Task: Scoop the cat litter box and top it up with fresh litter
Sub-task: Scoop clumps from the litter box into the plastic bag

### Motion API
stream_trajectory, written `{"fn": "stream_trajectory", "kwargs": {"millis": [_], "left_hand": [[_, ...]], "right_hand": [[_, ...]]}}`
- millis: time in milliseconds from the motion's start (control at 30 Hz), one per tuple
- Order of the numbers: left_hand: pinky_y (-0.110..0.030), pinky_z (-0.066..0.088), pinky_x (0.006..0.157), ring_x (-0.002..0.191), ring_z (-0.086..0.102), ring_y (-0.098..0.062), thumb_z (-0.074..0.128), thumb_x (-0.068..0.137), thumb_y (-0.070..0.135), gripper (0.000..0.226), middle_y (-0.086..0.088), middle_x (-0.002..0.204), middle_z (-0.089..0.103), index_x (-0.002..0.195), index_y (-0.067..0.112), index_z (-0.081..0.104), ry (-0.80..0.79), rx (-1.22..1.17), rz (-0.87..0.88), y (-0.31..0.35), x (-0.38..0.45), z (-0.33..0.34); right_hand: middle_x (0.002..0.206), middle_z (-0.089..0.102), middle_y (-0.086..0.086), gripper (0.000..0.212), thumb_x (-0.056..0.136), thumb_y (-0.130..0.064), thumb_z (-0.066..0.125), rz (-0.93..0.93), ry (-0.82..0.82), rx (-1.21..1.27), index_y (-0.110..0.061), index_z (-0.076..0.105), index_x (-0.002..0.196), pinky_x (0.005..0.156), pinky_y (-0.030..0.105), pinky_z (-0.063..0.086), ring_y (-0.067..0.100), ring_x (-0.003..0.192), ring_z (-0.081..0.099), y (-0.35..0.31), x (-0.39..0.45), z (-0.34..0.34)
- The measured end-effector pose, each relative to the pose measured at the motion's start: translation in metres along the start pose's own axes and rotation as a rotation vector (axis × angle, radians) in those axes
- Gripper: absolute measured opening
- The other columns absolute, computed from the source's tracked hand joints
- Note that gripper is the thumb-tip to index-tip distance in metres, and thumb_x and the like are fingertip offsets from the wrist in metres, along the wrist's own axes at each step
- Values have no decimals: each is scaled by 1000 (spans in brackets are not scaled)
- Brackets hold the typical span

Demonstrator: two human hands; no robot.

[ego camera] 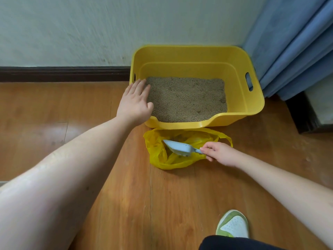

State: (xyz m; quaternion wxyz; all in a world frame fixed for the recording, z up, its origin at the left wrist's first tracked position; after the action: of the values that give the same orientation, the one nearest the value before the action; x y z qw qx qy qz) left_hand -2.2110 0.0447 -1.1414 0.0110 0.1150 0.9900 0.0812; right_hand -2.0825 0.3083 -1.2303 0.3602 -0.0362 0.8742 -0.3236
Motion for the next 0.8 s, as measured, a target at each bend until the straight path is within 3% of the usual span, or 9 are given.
{"fn": "stream_trajectory", "kwargs": {"millis": [133, 367, 533, 600, 667, 800], "left_hand": [[-35, 0, 121, 150, 9, -21, 29, 88, 36, 68, -9, 162, 18, 152, 12, 31, 6, 0, -1, 0, -1, 2], [-36, 1, 122, 150, 10, -22, 26, 87, 37, 69, -8, 162, 19, 152, 13, 31, 12, -9, 2, 0, -1, -1], [-38, 3, 122, 150, 11, -23, 25, 85, 37, 71, -9, 161, 21, 151, 11, 33, 12, -11, 5, 0, 0, -1], [-37, 3, 122, 150, 12, -23, 25, 85, 36, 71, -9, 161, 22, 151, 11, 33, 15, -14, 2, 1, -1, -1], [-36, 2, 122, 150, 11, -22, 26, 84, 36, 71, -9, 161, 22, 151, 12, 34, 17, -21, -1, 1, -2, -2], [-35, 0, 122, 150, 9, -20, 26, 86, 36, 70, -7, 162, 20, 152, 14, 31, 0, -20, -16, 0, -2, -2]], "right_hand": [[59, 59, -7, 42, 102, -38, 38, -12, 8, 16, -11, 65, 84, 58, 26, 36, 2, 46, 42, 3, 3, 1], [62, 61, -3, 33, 103, -32, 37, -38, 72, 155, -20, 67, 94, 54, 26, 37, 8, 47, 40, 1, 1, -9], [75, 68, 8, 37, 101, -38, 39, -135, 84, 171, -18, 67, 87, 55, 29, 40, 12, 50, 43, -10, -4, -12], [67, 65, 6, 37, 101, -37, 41, -205, 147, 153, -22, 64, 76, 54, 29, 40, 9, 50, 44, -25, -10, -21], [59, 58, 10, 43, 96, -49, 38, -259, 251, 109, -24, 62, 70, 53, 32, 39, 10, 49, 45, -46, -18, -37], [65, 62, -4, 36, 98, -43, 37, -382, 473, -22, -23, 63, 82, 57, 26, 38, 5, 58, 51, -91, -36, -85]]}}
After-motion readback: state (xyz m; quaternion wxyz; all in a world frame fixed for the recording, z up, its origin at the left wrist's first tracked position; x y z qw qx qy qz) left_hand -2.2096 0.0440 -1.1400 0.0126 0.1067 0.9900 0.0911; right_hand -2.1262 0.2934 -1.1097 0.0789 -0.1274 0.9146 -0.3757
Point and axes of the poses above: each hand's wrist, its own x-axis towards the middle knuckle, its own z-axis out of the palm, y = z × x, the point moved 9 cm from there along x, towards the middle knuckle
